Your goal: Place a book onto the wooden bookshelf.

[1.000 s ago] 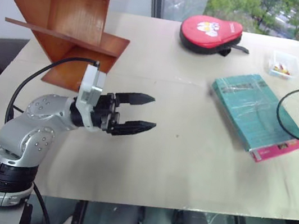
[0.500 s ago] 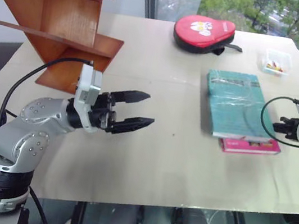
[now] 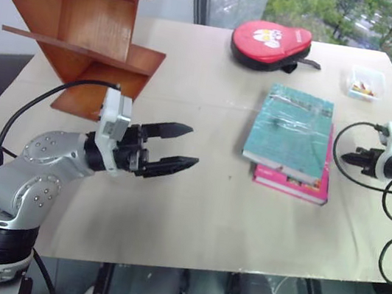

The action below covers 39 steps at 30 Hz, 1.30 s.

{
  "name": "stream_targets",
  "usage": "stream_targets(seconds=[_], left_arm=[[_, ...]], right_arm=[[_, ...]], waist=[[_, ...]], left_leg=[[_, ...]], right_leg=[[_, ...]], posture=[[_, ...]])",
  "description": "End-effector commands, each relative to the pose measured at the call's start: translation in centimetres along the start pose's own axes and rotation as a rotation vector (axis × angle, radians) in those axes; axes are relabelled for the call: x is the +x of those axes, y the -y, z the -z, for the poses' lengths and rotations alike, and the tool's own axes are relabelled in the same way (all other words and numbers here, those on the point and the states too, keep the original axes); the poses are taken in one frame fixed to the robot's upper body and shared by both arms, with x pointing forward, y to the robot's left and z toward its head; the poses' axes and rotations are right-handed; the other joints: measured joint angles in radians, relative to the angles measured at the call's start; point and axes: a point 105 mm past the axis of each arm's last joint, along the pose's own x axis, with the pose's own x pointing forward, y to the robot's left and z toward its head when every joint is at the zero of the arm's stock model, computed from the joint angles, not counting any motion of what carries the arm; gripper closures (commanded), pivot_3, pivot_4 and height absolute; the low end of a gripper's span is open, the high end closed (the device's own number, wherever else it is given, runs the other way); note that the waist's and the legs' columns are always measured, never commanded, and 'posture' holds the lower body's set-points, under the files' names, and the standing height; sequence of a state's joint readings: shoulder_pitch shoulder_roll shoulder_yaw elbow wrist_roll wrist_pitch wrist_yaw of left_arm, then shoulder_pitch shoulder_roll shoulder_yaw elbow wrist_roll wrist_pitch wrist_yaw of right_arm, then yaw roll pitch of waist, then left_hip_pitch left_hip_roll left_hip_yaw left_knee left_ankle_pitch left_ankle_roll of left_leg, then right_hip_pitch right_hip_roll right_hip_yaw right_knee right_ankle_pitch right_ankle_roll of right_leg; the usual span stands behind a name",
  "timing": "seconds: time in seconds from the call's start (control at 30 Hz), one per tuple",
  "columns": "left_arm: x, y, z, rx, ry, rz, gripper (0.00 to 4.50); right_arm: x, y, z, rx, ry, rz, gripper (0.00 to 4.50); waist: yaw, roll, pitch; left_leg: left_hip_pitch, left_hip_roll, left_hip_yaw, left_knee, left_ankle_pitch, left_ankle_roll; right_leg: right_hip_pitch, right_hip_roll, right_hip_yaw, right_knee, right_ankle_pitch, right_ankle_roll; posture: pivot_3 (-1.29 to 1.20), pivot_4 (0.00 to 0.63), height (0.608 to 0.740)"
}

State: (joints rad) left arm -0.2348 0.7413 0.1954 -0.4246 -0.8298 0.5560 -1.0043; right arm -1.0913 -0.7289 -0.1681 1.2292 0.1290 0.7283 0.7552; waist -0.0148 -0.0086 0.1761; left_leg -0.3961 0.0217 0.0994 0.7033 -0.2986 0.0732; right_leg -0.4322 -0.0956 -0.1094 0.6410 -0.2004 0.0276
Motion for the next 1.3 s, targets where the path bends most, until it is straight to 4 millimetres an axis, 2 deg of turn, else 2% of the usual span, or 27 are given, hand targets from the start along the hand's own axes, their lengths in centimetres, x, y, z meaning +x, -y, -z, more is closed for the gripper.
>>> stream_targets(seconds=[0.03,0.13,0.33,0.67,0.87,1.03,1.17,1.23,1.3], left_arm=[[-0.1,0.5,-1.2,0.051,0.017,0.019,0.84],[-0.3,0.5,-1.2,0.054,0.015,0.010,0.84],[-0.9,0.5,-1.1,0.056,0.011,-0.039,0.84],[-2.1,0.4,-0.6,0.050,-0.012,-0.086,0.84],[-3.9,0.1,0.5,0.026,-0.057,-0.135,0.84],[-5.5,-0.8,1.4,0.003,-0.080,-0.200,0.84],[-6.2,-1.9,2.0,-0.032,-0.064,-0.266,0.84],[-6.1,-2.7,2.5,-0.047,-0.062,-0.311,0.84],[-6.0,-3.3,2.8,-0.062,-0.050,-0.344,0.84]], right_arm=[[1.1,0.4,0.0,0.003,0.065,0.063,4.46],[2.2,-1.0,0.1,-0.009,0.075,0.018,4.46],[3.7,-6.6,-0.4,-0.056,0.090,-0.267,4.46],[3.9,-11.6,1.2,-0.130,0.012,-0.575,4.46],[3.6,-14.8,2.3,-0.171,-0.004,-0.730,4.46],[2.4,-15.3,2.3,-0.244,0.087,-0.702,4.46],[0.8,-14.0,2.5,-0.412,0.180,-0.492,4.46],[-0.9,-13.1,2.1,-0.491,0.247,-0.355,4.46],[-2.3,-13.1,1.8,-0.535,0.302,-0.284,4.46]], waist=[[-0.004,0.000,0.000],[-0.009,-0.001,-0.001],[-0.032,-0.001,-0.001],[-0.026,0.000,0.000],[-0.024,0.000,0.000],[-0.020,0.001,0.000],[-0.013,0.001,0.001],[-0.007,0.002,0.001],[0.002,0.002,0.001]], left_leg=[[0.001,0.000,0.000,0.000,0.000,0.000],[0.003,0.000,0.001,0.000,0.001,-0.001],[0.009,0.002,0.003,0.000,0.001,-0.002],[0.009,0.003,0.004,-0.001,0.001,-0.002],[0.004,0.002,0.002,-0.001,0.001,-0.002],[0.003,0.002,0.001,-0.001,0.001,-0.002],[0.001,0.001,-0.001,-0.001,0.001,-0.002],[0.000,0.001,-0.001,-0.001,0.001,-0.002],[-0.001,0.000,-0.002,-0.001,0.001,-0.002]], right_leg=[[0.001,0.000,0.000,0.000,0.000,0.000],[0.003,0.001,0.001,0.000,0.000,0.000],[0.005,0.002,0.006,0.002,0.000,0.000],[0.004,0.003,0.012,0.002,0.000,-0.001],[0.000,0.002,0.009,0.002,0.000,-0.001],[-0.001,0.002,0.008,0.002,0.000,-0.001],[-0.002,0.000,0.005,0.002,0.000,-0.001],[-0.002,0.000,0.005,0.001,0.000,-0.001],[-0.002,-0.001,0.004,0.001,0.000,-0.001]], posture=[[0.00,0.150,0.740],[0.00,0.150,0.740],[0.00,0.150,0.740],[0.00,0.150,0.740],[0.00,0.150,0.740],[0.00,0.150,0.740],[0.00,0.150,0.740],[0.00,0.150,0.740],[0.00,0.150,0.740]])
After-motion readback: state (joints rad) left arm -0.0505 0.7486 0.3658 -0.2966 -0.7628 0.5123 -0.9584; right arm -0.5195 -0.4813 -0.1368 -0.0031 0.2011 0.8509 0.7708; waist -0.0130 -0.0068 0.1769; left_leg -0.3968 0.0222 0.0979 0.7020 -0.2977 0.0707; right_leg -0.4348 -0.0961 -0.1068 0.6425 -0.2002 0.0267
